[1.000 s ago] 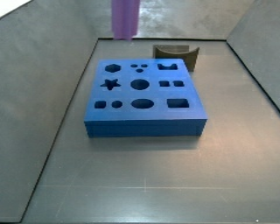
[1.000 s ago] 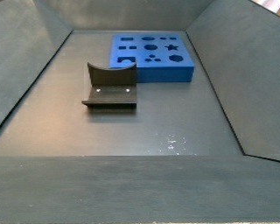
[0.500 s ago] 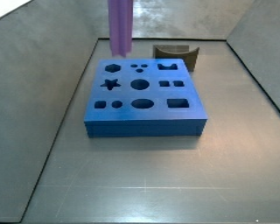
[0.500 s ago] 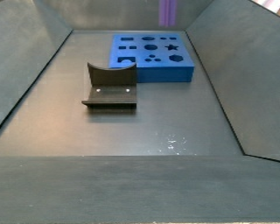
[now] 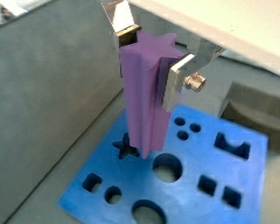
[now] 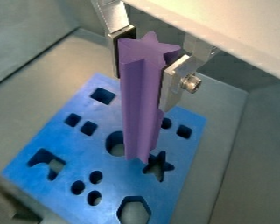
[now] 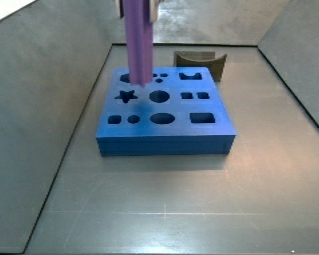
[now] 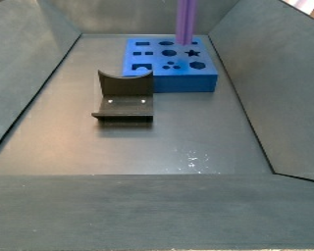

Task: Pick up the star object. Move up. Place the star object on the fixture. Regrasp the star object. Move to above the board. Insert the star object.
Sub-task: Insert the star object.

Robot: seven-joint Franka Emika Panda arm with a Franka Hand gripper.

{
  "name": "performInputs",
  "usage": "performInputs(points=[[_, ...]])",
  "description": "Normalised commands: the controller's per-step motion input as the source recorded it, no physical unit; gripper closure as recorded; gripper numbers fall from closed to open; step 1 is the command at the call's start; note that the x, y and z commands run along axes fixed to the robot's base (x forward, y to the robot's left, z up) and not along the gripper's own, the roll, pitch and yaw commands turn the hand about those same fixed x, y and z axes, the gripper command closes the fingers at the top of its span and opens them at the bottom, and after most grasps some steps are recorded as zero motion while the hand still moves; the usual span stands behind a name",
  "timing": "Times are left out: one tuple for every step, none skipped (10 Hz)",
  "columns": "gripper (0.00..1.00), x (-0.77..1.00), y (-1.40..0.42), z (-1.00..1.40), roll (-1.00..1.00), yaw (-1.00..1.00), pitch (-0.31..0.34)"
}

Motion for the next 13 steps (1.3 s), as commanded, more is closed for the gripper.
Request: performInputs(points=[[1.00, -0.64, 0.13, -0.47, -0.07, -0.63, -0.053], [1.00, -0.50, 0.01, -0.14, -0.16, -0.64, -0.054], [1.00, -0.22, 0.03, -0.07, -0.29, -0.57, -0.167], [1.00, -0.13, 0.04, -0.05, -0.28, -0.56, -0.144], [1.00, -0.12, 0.00, -0.09, -0.21, -0.52, -0.130], [1.00, 0.00, 0.00, -0.18, -0.15, -0.36, -0.099], [1.00, 0.00, 0.00, -0.22, -0.09, -0.24, -0.056], [1.00, 0.00, -0.01, -0.20, 0.00, -0.02, 0.000], [1.00, 0.12, -0.16, -0.23, -0.04, 0.00, 0.000], [1.00, 0.11, -0.17, -0.26, -0.04, -0.01, -0.006], [1.00, 0.11, -0.09, -0.25, -0.05, -0.12, 0.000], [1.00, 0.14, -0.02, -0.27, -0.07, -0.19, 0.000], [1.00, 0.13, 0.00, -0.51, -0.03, -0.16, 0.000]])
